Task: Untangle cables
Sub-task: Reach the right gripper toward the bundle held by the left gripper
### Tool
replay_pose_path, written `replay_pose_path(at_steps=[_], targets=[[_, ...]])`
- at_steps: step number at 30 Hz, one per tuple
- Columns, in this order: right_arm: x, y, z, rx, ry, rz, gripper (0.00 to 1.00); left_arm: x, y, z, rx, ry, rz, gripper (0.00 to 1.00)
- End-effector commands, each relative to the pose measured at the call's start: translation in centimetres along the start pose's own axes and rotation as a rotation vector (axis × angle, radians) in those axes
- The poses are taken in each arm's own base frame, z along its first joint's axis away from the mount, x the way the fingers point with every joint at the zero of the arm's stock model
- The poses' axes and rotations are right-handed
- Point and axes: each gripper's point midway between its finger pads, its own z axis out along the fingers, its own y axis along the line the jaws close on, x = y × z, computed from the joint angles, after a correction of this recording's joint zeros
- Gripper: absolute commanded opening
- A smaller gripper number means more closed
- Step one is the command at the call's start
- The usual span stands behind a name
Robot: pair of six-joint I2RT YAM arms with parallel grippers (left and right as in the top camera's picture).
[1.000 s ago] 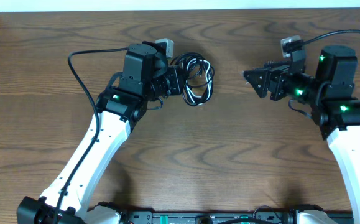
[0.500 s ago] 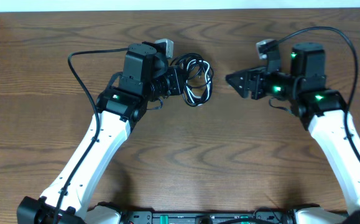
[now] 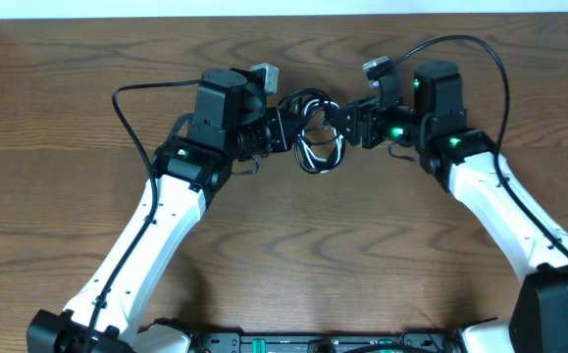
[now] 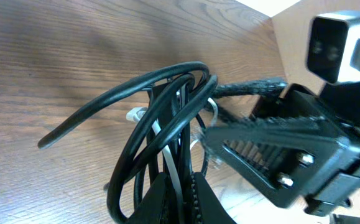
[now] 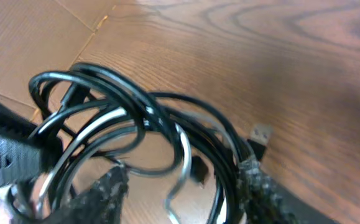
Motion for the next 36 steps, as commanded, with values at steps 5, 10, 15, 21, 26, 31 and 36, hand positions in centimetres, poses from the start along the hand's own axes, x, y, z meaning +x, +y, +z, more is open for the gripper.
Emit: replay_pose_path(at_steps=[5,10,15,21,26,31,36], targets=[[0.7,-1.3,1.2,0.103,0.021,0.01,0.3,-0.3,-1.6,-0.7,0.053,-0.002,0.003,0.08],[0.6,-3.6,0.6,0.23,0.009,0.024,0.06,-0.3,-1.6,-0.7,0.052,-0.002,0.003,0.08],[-0.7,-6.8,-2.2,0.379,-0.06,0.111,0.01,0.0,-1.2,-0.6,0.036,0.01,0.004,0.08],[-1.2,-11.3,-7.9,0.634,-0.118,0.194,0.01,0.6,-0.5,-0.6,0.008,0.032,-0.01,0.08],[1.2,-15.1,-12.4,0.905,-0.072,0.254,0.01,0.6,-0.5,-0.6,0.008,0.033,-0.011,0.08],[3.7,-17.4,-16.3,1.115,-0.01,0.314,0.01,0.6,-0.5,-0.6,0.007,0.033,-0.012,0.08],[4.0,-16.6,-14.6,0.97,0.025,0.323,0.01,0.6,-0.5,-0.6,0.008,0.033,-0.012,0.08]])
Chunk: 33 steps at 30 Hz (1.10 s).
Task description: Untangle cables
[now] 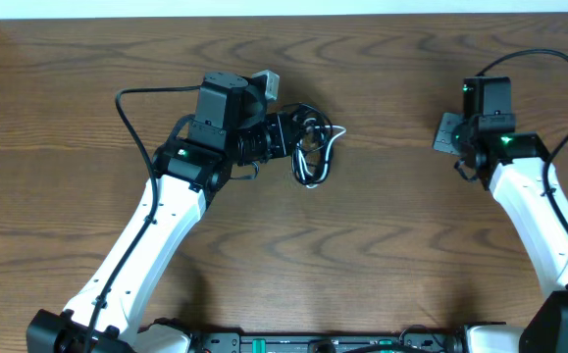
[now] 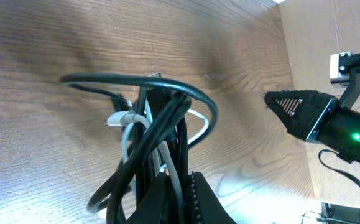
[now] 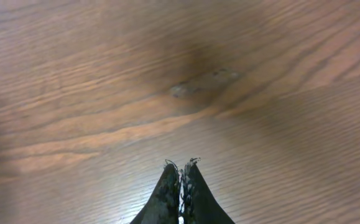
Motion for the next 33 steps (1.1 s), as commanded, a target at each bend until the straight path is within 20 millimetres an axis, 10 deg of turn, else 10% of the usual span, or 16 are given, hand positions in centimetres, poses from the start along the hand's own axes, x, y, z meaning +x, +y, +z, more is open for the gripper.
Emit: replay_pose_path(at_steps=[1,9,22,33], targets=[[-0.4,2.2,-0.6,-0.142,0.004,-0.035,0.01,-0.7,-1.0,-0.6,0.021,-0.023,0.019,0.08],[-0.1,11.0,-4.1,-0.643,0.013,-0.149,0.51,-0.7,-1.0,-0.6,0.021,-0.023,0.019,0.08],[3.8,19.5,-5.5,-0.809,0.072,-0.24,0.6,-0.7,-1.0,-0.6,0.022,-0.022,0.02,0.08],[6.8,21.6,-3.9,-0.812,0.162,-0.248,0.63,-0.6,-1.0,-0.6,0.022,-0.021,0.02,0.08]])
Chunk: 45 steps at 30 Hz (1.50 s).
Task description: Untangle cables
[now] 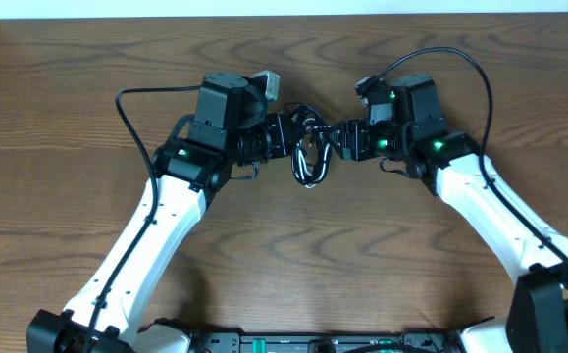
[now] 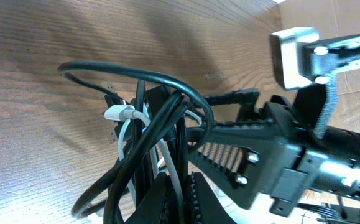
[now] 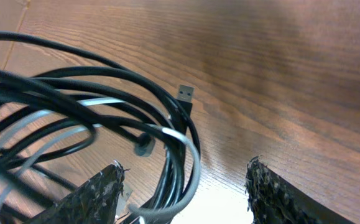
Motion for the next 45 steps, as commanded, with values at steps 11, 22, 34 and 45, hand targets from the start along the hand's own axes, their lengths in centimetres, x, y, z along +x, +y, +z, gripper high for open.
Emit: replay_pose_path(at_steps=[11,22,34,45], targets=[[1.9,0.2,3.3,-0.002,0.068,0.025,0.61,-0.6,-1.0,-0.6,0.022,-0.021,0.019,0.08],[2.0,-0.5,3.8,0.037,0.065,0.023,0.59,-0.6,-1.0,-0.6,0.022,-0.021,0.019,0.08],[2.1,-1.0,4.3,0.045,0.068,0.026,0.53,-0.6,-1.0,-0.6,0.022,-0.02,0.019,0.08],[0.2,-2.9,3.0,0.096,0.001,0.044,0.16,-0.4,-0.9,-0.6,0.016,-0.013,0.014,0.08]])
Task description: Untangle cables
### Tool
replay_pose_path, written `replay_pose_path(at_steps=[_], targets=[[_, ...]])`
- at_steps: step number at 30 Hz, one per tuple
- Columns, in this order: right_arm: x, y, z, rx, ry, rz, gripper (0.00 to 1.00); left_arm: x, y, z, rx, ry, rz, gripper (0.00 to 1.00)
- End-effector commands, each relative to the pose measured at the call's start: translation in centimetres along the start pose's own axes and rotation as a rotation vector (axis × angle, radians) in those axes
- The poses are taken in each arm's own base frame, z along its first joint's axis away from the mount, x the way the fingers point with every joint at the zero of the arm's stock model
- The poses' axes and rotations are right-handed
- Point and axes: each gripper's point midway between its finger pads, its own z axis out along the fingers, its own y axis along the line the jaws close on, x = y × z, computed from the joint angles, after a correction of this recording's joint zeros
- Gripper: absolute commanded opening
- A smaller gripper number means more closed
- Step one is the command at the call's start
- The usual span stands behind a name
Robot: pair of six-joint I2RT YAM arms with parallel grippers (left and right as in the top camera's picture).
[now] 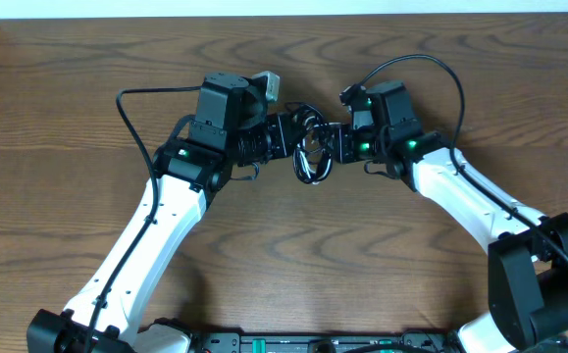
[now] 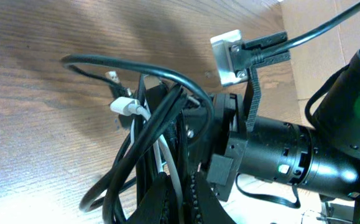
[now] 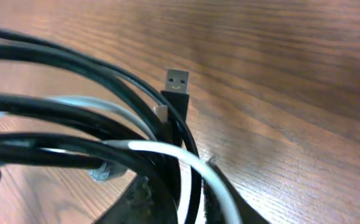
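A tangled bundle of black and white cables [image 1: 310,149] hangs between my two grippers over the middle of the wooden table. My left gripper [image 1: 285,137] grips it from the left; in the left wrist view the gripper [image 2: 183,186] is shut on black and white strands. My right gripper [image 1: 331,145] meets the bundle from the right. In the right wrist view the gripper [image 3: 183,194] is closed around black strands and a white one. A black USB plug [image 3: 178,81] sticks up just past it. A white connector [image 2: 125,107] shows in the bundle.
The wooden table [image 1: 293,255] stretches all round the bundle. A cardboard edge lies at the far left. The right arm's own black cable [image 1: 431,74] loops above its wrist. The right arm's camera bracket [image 2: 232,50] is close to the bundle.
My right gripper was open beside the bundle with its fingers wide apart. Now it sits slightly further left and its fingers have closed on several strands. The left gripper still holds the bundle.
First both grippers were at the bundle, the right one open around loops. Then the right gripper was shut and empty far off to the right, while the left held the bundle alone. It was back at the bundle, open, and now grips it.
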Motion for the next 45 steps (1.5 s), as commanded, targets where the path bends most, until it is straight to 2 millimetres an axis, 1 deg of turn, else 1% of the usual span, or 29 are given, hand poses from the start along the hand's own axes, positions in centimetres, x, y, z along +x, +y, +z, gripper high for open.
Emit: replay_pose_path(at_steps=[1,5,9,14,18,21,24,28,32,36,38,40,43,45], targets=[[-1.6,-1.4,-1.2,0.041,-0.048,0.016,0.15,-0.6,-1.0,-0.6,0.02,-0.019,0.019,0.08],[-2.6,-2.1,-2.8,0.054,-0.081,0.032,0.01,-0.6,-0.9,-0.6,0.017,-0.021,0.026,0.07],[-3.6,-2.8,-5.1,0.07,-0.118,0.052,0.01,-0.5,0.0,-0.6,-0.029,-0.023,0.017,0.08],[-4.8,-2.8,-8.1,0.048,-0.168,0.067,0.01,0.1,1.0,-0.6,-0.076,-0.008,0.007,0.08],[-5.1,-3.3,-10.0,0.059,-0.191,0.086,0.01,0.5,2.4,-0.8,-0.145,0.0,-0.003,0.08],[-4.8,-4.2,-11.0,0.079,-0.188,0.115,0.01,0.7,3.4,-0.9,-0.198,0.002,-0.013,0.08],[-4.3,-5.2,-11.6,0.104,-0.17,0.131,0.01,0.9,4.1,-1.1,-0.237,0.003,-0.008,0.07],[-3.3,-7.1,-12.2,0.154,-0.138,0.162,0.01,1.0,4.6,-1.2,-0.264,0.003,0.002,0.08],[-2.2,-10.1,-13.2,0.267,-0.118,0.227,0.01,1.1,5.4,-1.5,-0.309,0.002,-0.001,0.08],[-0.8,-13.3,-14.6,0.416,-0.095,0.285,0.01,1.2,5.6,-1.5,-0.319,0.005,-0.003,0.08],[-0.1,-14.4,-15.2,0.474,-0.08,0.305,0.01,1.2,5.6,-1.5,-0.321,0.003,-0.003,0.08],[0.1,-14.5,-15.2,0.475,-0.071,0.3,0.01,1.1,5.7,-1.5,-0.321,0.003,-0.003,0.08],[0.0,-13.3,-14.6,0.411,-0.053,0.253,0.01,1.1,5.7,-1.5,-0.322,0.003,0.003,0.08],[0.1,-12.9,-14.4,0.405,-0.046,0.239,0.01,1.1,5.7,-1.5,-0.322,0.007,0.032,0.08]])
